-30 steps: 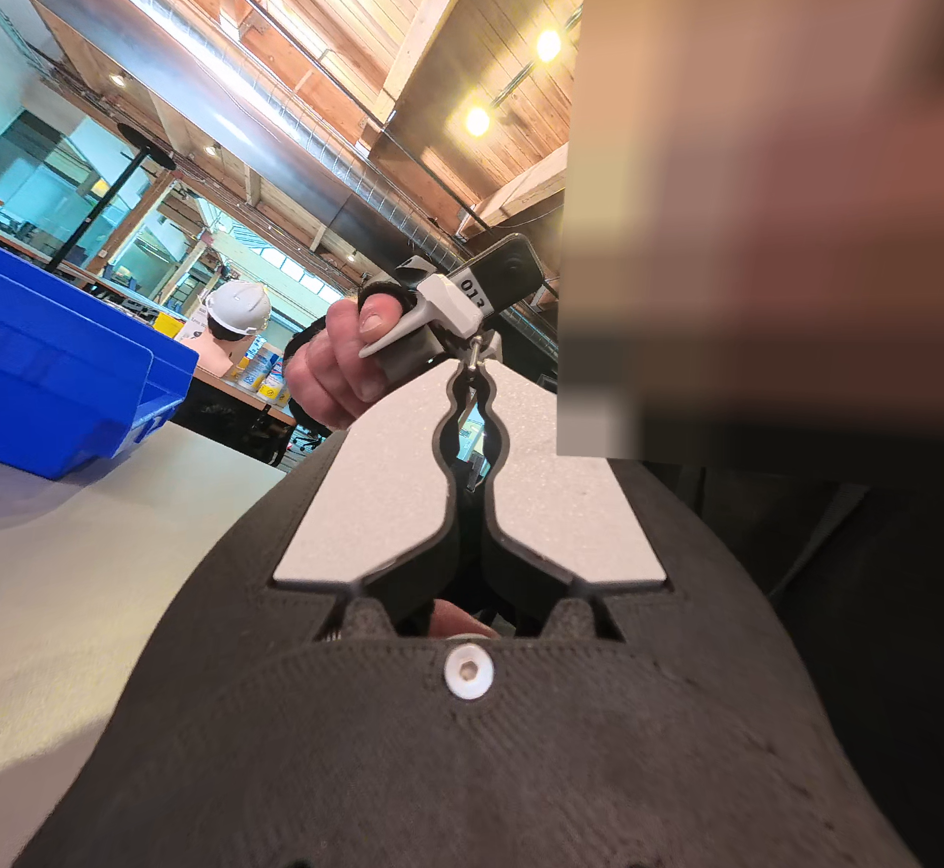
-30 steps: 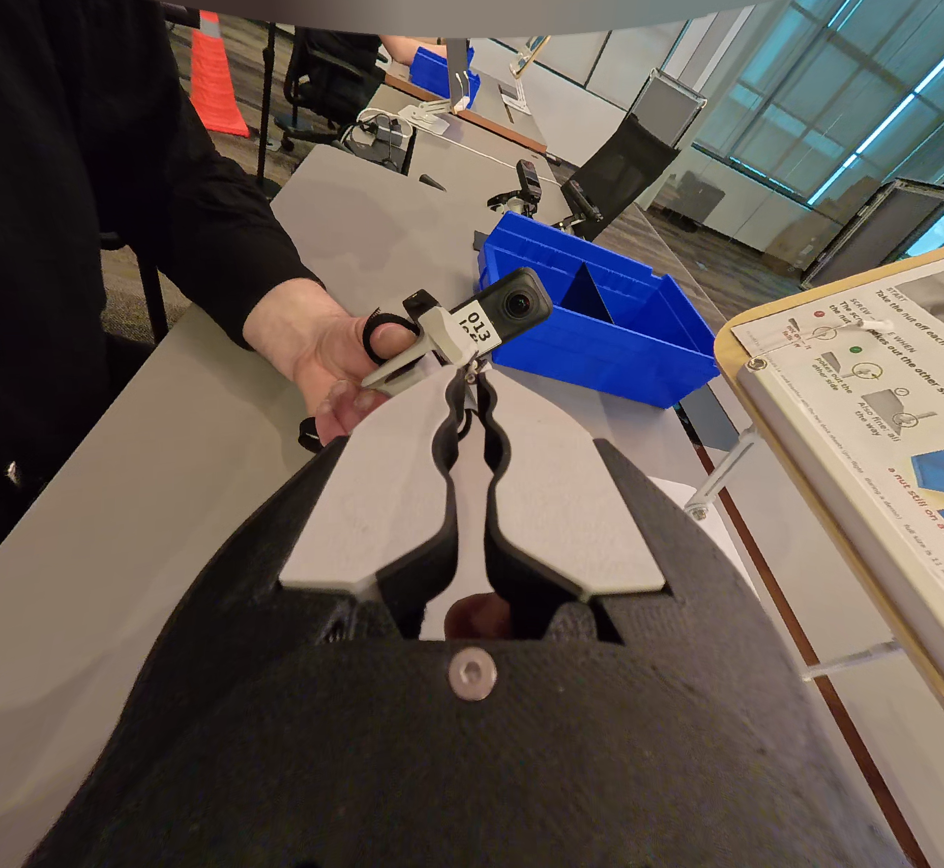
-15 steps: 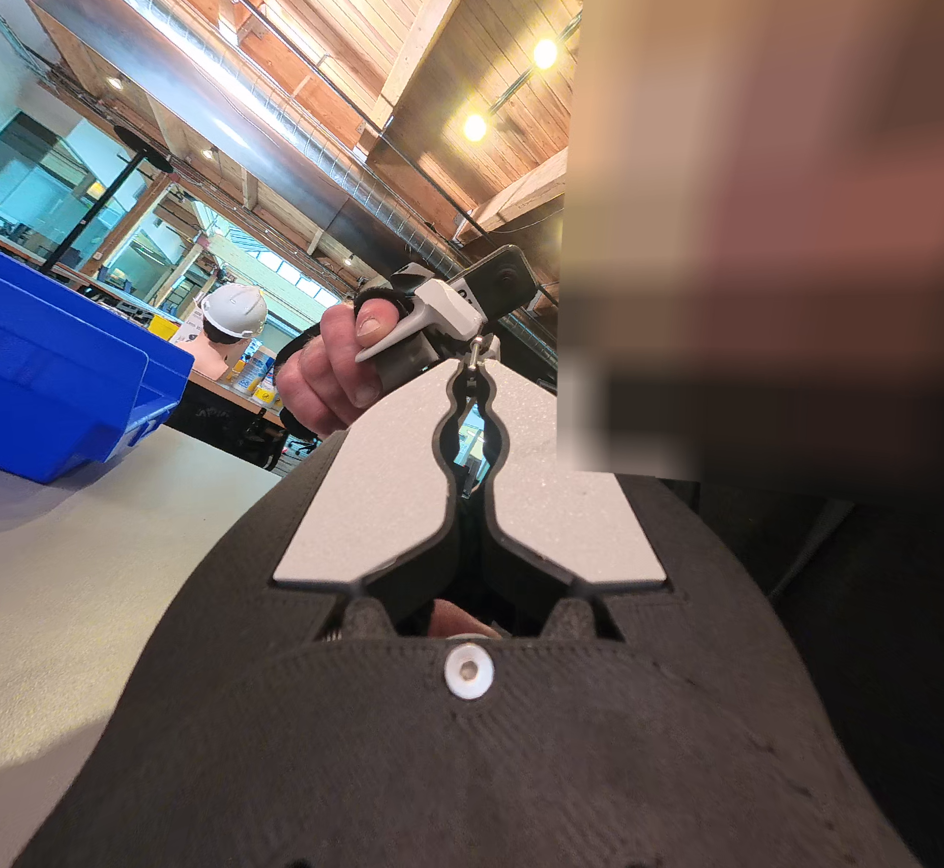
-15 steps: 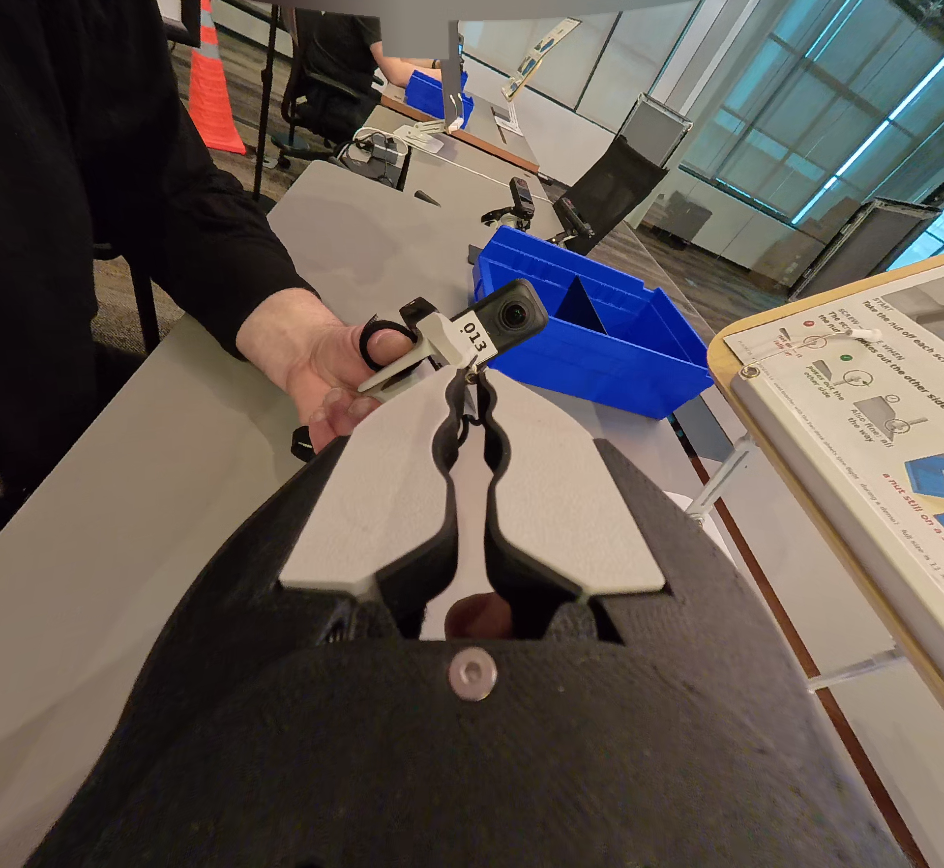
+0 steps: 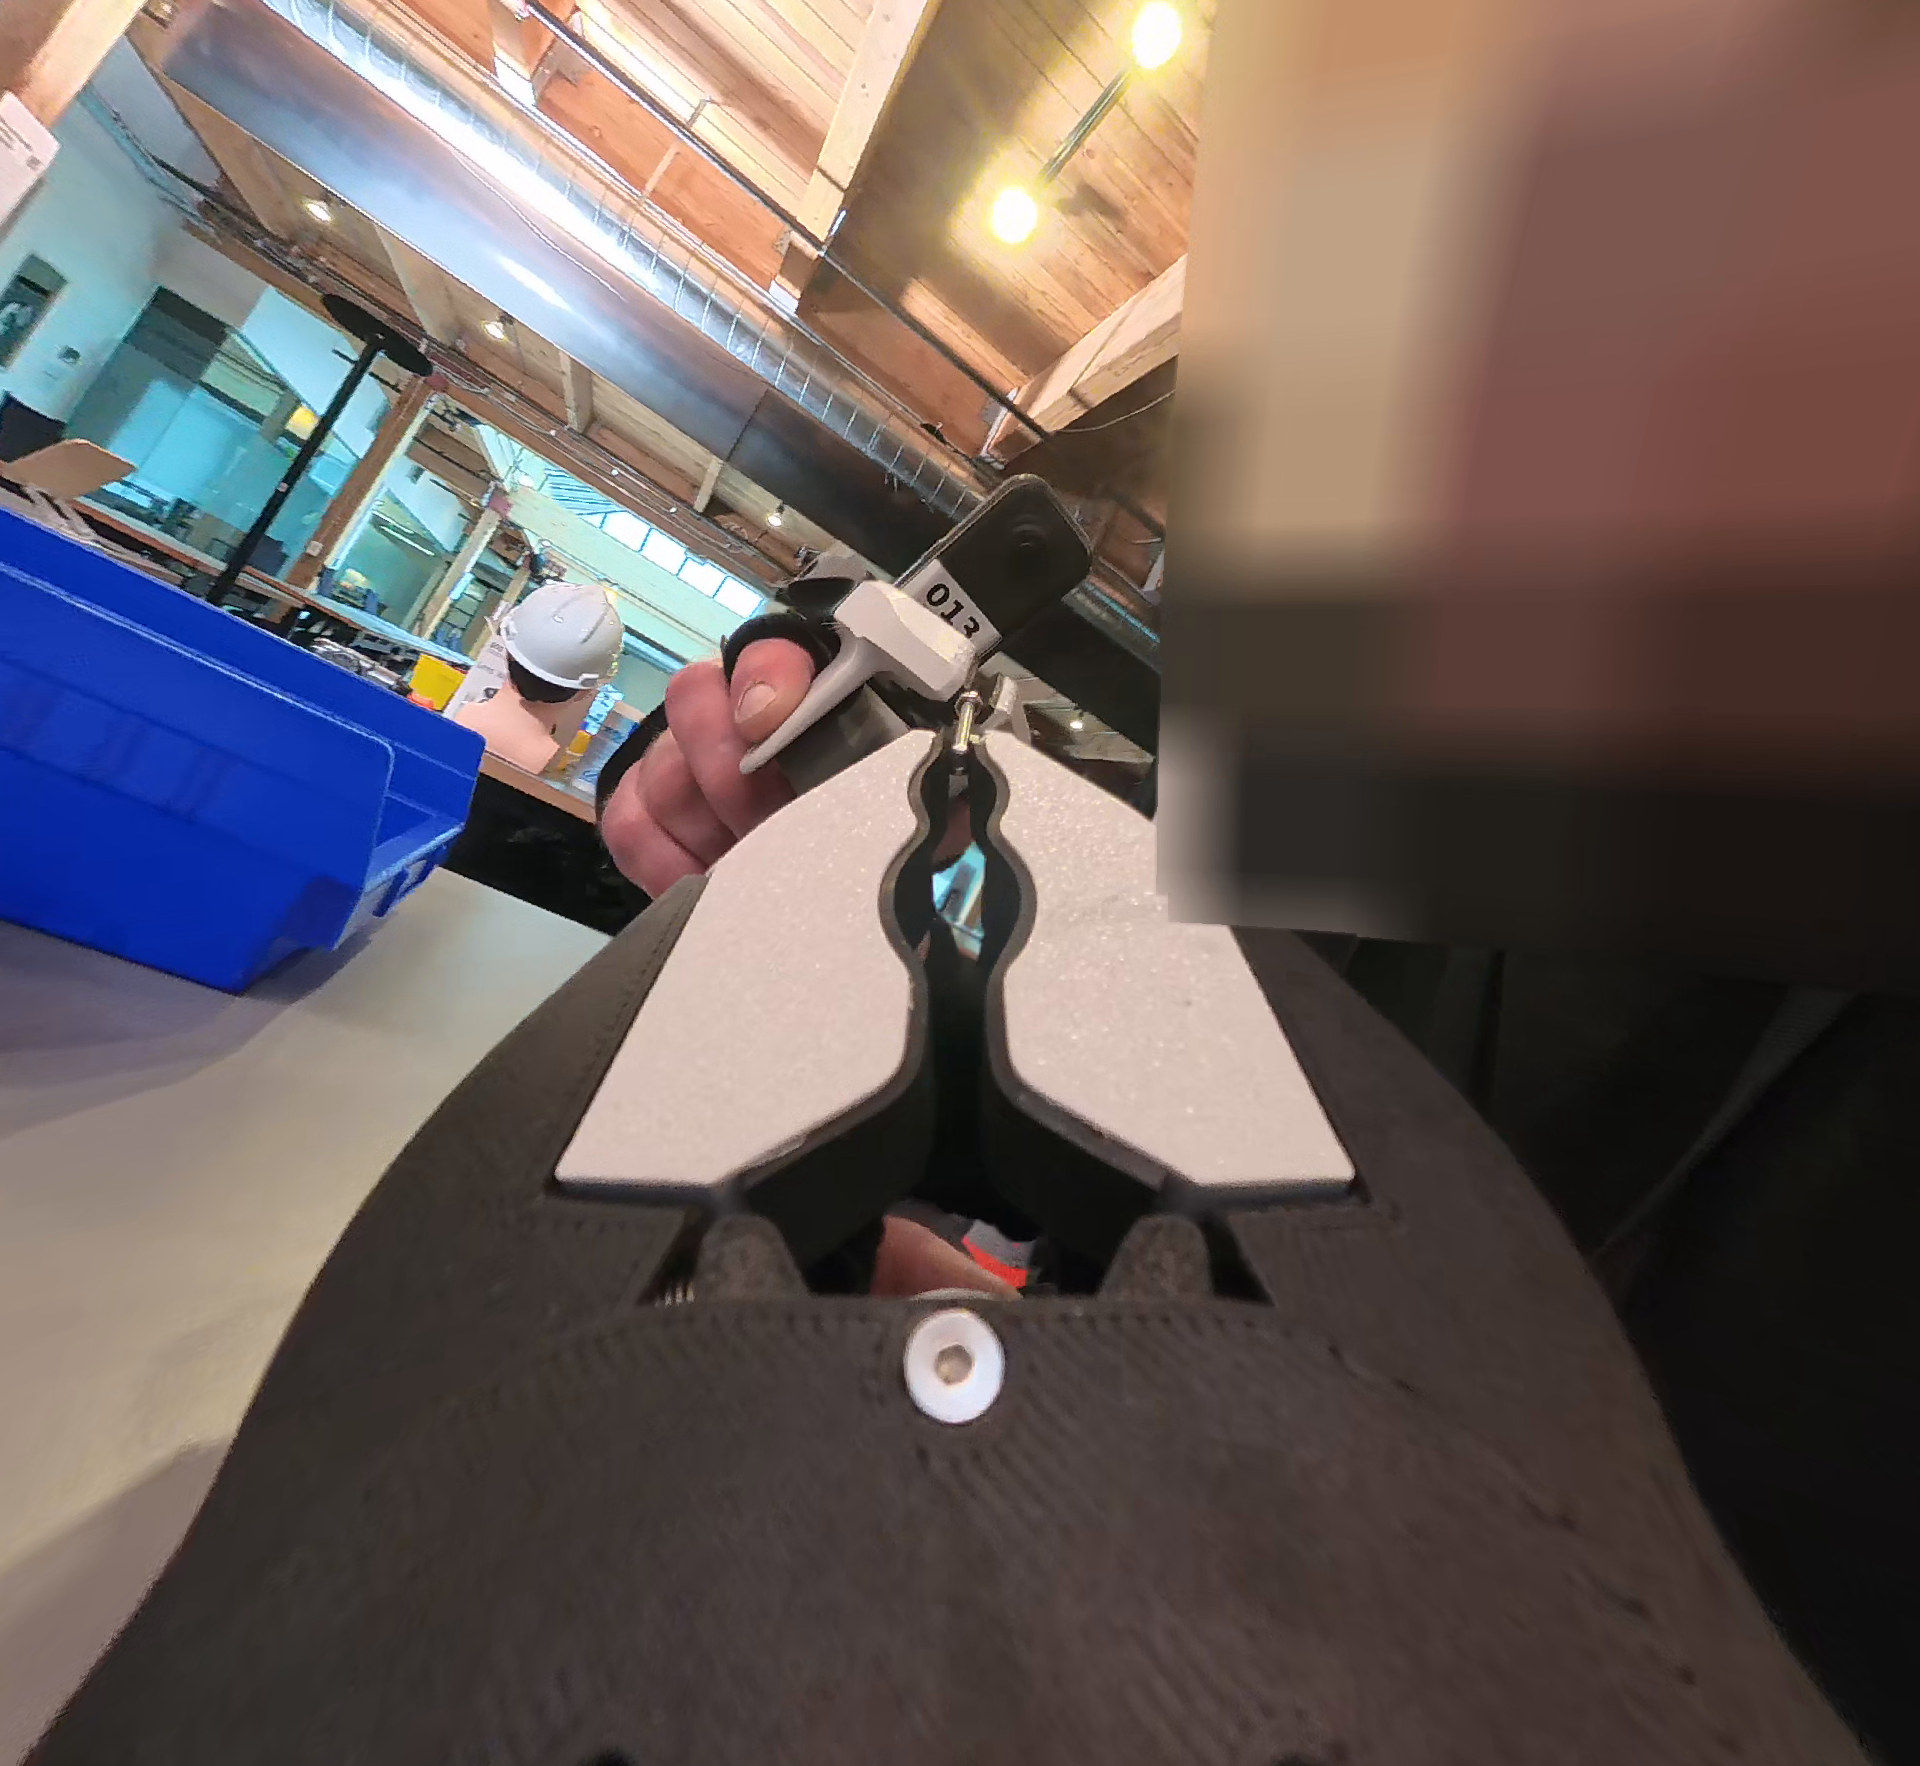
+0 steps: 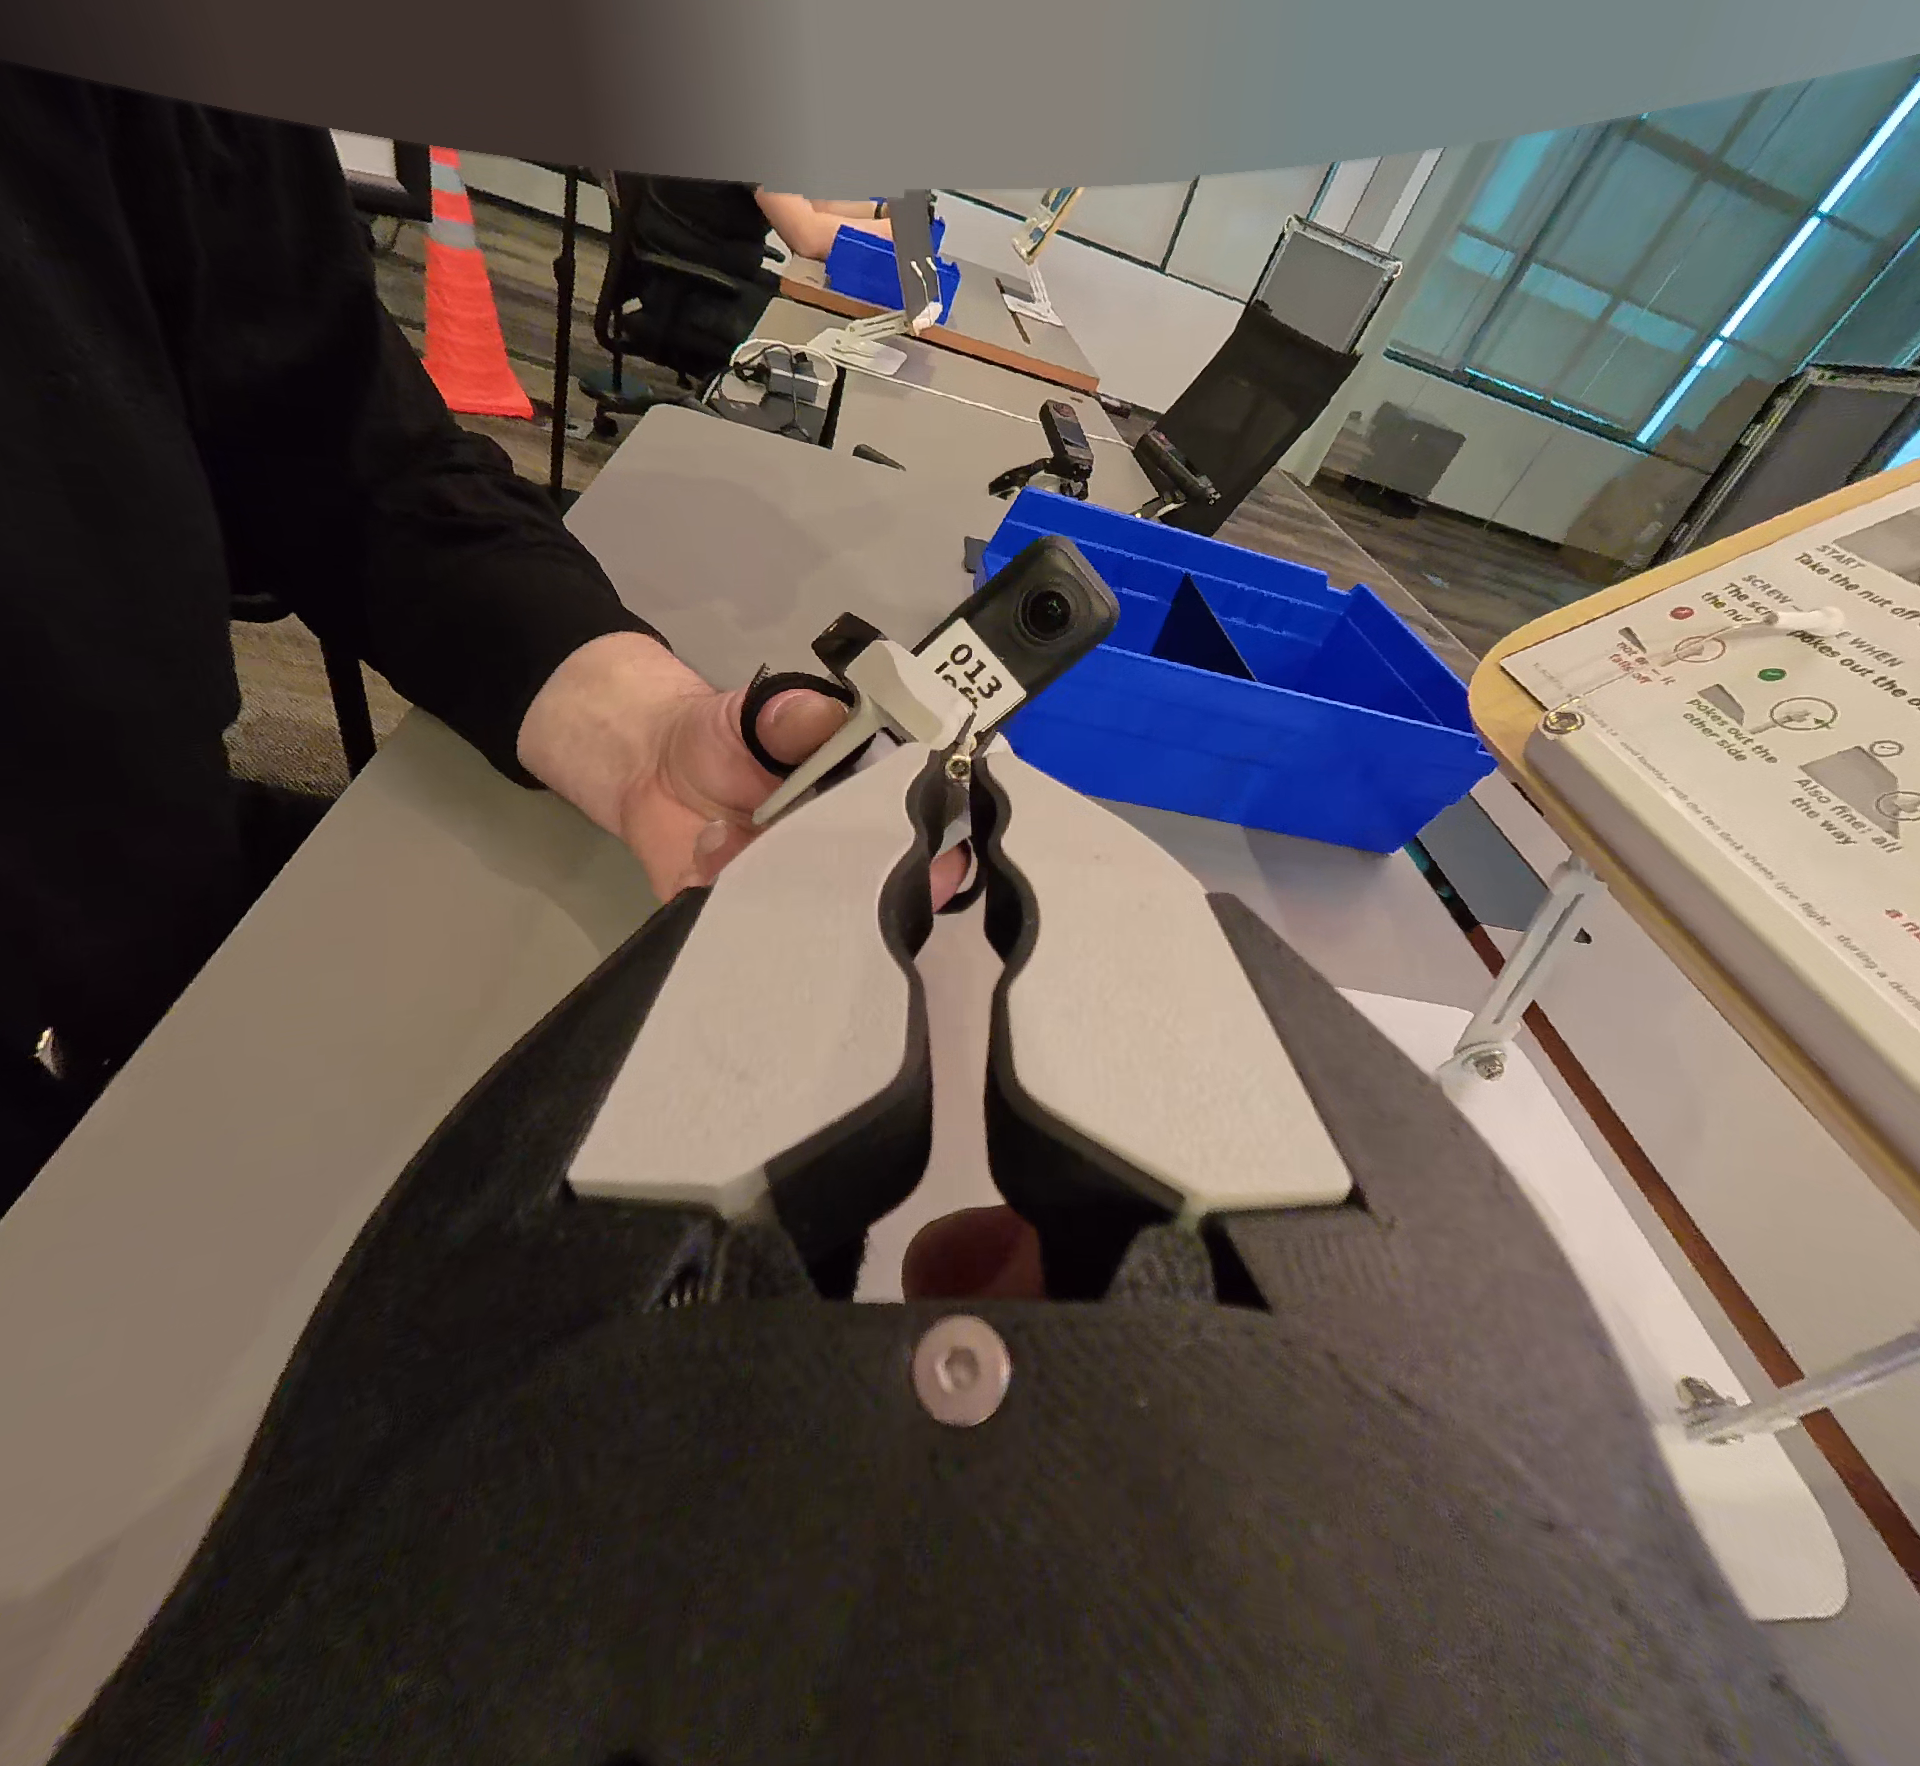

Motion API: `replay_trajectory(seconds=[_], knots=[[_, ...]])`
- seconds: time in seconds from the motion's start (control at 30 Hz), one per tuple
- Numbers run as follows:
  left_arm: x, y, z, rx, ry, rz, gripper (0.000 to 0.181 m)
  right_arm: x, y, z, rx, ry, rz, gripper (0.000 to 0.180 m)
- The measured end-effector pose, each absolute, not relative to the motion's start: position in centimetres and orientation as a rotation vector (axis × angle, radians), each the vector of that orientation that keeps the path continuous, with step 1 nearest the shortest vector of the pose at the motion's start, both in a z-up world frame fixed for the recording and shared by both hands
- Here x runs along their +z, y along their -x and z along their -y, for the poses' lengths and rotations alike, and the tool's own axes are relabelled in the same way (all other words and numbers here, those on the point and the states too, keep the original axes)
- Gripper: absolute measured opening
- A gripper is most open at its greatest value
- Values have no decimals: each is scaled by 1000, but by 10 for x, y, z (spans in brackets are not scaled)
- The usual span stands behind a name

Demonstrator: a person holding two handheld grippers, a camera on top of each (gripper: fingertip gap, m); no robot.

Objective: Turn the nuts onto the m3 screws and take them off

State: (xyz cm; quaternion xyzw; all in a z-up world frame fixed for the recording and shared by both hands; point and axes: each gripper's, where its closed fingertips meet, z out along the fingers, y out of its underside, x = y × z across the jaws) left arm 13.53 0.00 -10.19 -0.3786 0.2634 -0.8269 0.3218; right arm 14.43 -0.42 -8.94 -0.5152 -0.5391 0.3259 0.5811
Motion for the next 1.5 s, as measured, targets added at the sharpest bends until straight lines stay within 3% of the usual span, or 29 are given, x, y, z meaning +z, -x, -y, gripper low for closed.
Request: replay_trajectory(seconds=[0.03,1.5], knots=[[-102,-136,0,-2161,997,-697,3,-90,-145,4,768,1206,1254,4],[-92,-134,3,-1924,971,-763,3,-84,-148,5,1013,1183,1013,4]])
